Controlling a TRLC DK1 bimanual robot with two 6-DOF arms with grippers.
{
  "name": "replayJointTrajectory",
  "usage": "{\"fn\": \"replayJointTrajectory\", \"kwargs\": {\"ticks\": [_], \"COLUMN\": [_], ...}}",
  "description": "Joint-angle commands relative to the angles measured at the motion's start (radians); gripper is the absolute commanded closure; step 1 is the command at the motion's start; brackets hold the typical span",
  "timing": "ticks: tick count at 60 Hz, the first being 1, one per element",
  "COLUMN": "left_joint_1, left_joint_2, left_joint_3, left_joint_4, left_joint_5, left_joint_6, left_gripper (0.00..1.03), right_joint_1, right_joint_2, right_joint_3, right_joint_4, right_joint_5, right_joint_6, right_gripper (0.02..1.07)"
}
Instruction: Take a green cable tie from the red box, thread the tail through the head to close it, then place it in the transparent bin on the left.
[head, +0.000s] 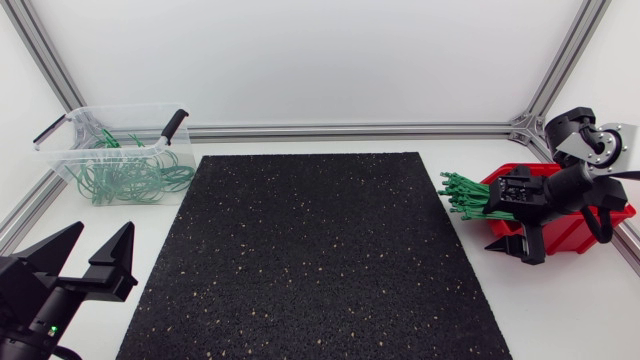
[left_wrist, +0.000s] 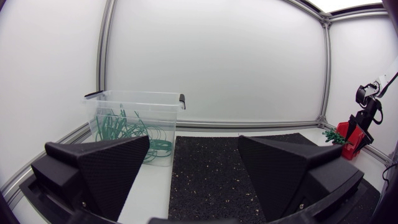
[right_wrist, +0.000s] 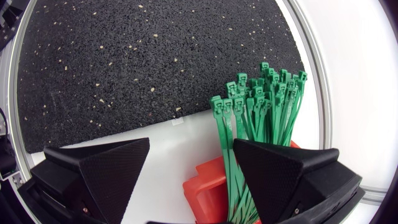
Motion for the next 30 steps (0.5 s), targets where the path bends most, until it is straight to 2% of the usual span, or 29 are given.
{"fn": "replayJointTrajectory", "kwargs": {"ticks": [1, 10, 30], "left_joint_1": [0.012, 0.017, 0.016], "left_joint_2": [0.004, 0.005, 0.005], "left_joint_3": [-0.039, -0.039, -0.039], "left_joint_4": [-0.025, -0.025, -0.025], "left_joint_5": [-0.007, -0.007, -0.007], "left_joint_6": [-0.019, -0.019, -0.019], "left_gripper": [0.04, 0.04, 0.04], "right_joint_1": [0.012, 0.023, 0.023], "right_joint_2": [0.026, 0.006, -0.169], "right_joint_3": [-0.038, -0.075, -0.17], "right_joint_4": [0.018, 0.016, 0.0], "right_joint_5": [0.014, 0.031, 0.037], "right_joint_6": [-0.025, -0.035, -0.075], "right_gripper": [0.09, 0.09, 0.1]}}
